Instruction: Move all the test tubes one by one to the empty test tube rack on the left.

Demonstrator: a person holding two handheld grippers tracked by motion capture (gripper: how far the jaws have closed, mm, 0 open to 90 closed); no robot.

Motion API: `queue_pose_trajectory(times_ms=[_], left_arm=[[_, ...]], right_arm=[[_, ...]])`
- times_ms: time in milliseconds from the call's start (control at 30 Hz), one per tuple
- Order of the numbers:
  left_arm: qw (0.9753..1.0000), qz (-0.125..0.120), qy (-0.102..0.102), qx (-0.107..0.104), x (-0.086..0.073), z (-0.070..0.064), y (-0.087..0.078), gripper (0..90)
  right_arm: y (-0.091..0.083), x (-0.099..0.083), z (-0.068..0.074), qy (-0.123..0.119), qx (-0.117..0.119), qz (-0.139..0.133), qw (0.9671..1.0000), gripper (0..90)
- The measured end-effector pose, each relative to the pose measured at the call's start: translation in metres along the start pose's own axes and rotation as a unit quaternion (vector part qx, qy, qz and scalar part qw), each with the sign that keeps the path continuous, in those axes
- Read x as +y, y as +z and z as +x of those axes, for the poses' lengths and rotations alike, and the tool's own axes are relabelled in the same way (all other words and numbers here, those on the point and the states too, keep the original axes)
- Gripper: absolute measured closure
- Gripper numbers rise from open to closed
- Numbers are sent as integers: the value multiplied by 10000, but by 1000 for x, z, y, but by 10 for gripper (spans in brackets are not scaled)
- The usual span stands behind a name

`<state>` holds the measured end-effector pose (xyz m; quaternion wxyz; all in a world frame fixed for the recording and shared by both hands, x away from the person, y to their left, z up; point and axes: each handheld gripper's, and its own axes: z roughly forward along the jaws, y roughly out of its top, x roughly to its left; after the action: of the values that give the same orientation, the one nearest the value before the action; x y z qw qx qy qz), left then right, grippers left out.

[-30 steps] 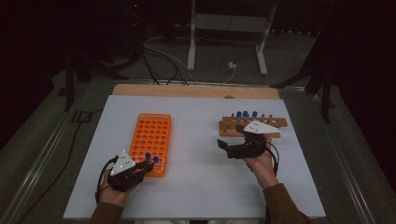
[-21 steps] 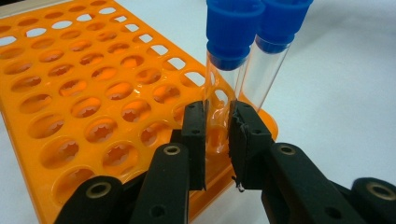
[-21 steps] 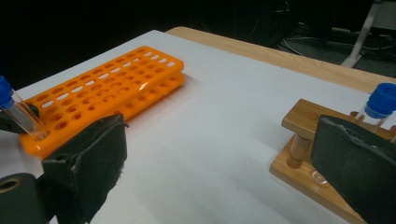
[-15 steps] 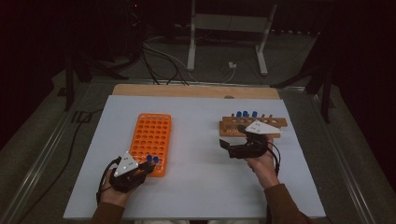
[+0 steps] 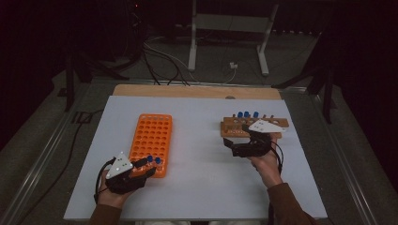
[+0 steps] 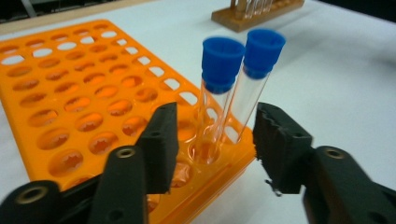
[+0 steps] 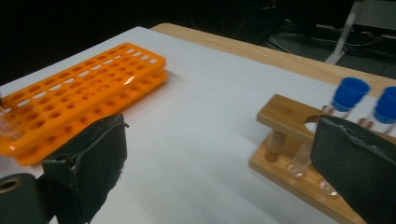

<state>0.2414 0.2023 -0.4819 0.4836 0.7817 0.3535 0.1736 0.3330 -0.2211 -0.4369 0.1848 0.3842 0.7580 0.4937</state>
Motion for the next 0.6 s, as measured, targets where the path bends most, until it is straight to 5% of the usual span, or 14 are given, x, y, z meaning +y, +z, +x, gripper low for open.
queue_pose_trajectory(times_ms=[233,600], left_arm=[[9995,-237,-223,62,1,6,-8,359],[9963,-319,-435,668,5,14,-15,33]], right_arm=[[-5,1,-15,79,-254,20,9996,48],[-11,2,-47,233,-846,87,9961,62]])
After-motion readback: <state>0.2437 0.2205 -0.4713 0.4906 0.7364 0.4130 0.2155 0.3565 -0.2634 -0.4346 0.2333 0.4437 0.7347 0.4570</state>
